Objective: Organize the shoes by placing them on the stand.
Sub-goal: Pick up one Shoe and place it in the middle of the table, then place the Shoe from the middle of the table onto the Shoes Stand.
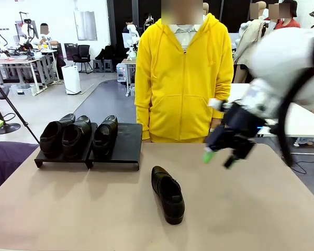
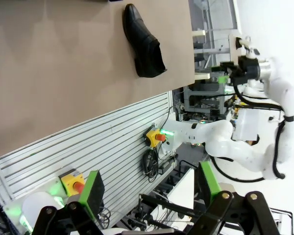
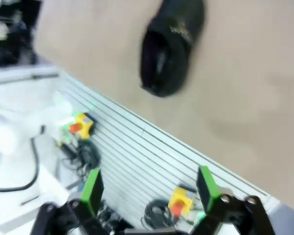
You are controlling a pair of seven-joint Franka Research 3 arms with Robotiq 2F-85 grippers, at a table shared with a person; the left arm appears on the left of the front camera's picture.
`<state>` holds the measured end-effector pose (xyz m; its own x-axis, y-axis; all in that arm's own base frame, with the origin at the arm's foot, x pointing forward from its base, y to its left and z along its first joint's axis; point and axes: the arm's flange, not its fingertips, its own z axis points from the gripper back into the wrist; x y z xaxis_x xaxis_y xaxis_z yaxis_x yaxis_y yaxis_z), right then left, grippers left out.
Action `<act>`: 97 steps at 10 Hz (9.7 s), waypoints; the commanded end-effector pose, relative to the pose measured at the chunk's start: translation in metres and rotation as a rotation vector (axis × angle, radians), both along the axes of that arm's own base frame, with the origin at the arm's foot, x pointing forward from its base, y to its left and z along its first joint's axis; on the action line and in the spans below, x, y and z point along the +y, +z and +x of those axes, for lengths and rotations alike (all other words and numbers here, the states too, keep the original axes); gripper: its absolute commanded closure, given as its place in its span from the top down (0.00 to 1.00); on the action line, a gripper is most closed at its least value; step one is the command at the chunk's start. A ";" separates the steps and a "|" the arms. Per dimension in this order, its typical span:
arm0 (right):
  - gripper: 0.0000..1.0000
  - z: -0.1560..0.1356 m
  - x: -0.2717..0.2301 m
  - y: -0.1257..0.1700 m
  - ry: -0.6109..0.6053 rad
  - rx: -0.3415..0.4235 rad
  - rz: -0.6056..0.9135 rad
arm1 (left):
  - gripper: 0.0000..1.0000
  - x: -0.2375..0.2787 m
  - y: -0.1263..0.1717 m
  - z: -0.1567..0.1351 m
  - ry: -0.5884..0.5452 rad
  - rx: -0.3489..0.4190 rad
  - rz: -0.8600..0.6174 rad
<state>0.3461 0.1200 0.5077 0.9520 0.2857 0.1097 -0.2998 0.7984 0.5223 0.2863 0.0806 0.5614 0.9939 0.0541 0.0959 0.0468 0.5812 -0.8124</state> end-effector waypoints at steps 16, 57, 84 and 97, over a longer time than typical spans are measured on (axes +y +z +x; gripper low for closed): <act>1.00 -0.121 -0.209 0.056 -0.460 -0.264 0.321 | 1.00 -0.001 0.001 -0.001 0.000 -0.003 -0.013; 1.00 -0.121 -0.209 0.056 -0.460 -0.264 0.321 | 0.00 -0.503 -0.208 0.130 0.275 -0.019 0.812; 1.00 -0.121 -0.209 0.056 -0.460 -0.264 0.321 | 0.00 -0.340 -0.088 0.294 0.330 -0.570 0.920; 1.00 -0.121 -0.209 0.056 -0.460 -0.264 0.321 | 1.00 -0.344 -0.111 0.305 0.299 -0.543 0.927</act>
<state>0.2251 -0.0887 0.5612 0.9031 -0.2375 0.3578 -0.0971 0.6986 0.7088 0.5953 -0.2607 0.4427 0.7850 -0.0275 0.6189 0.0221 0.9996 0.0164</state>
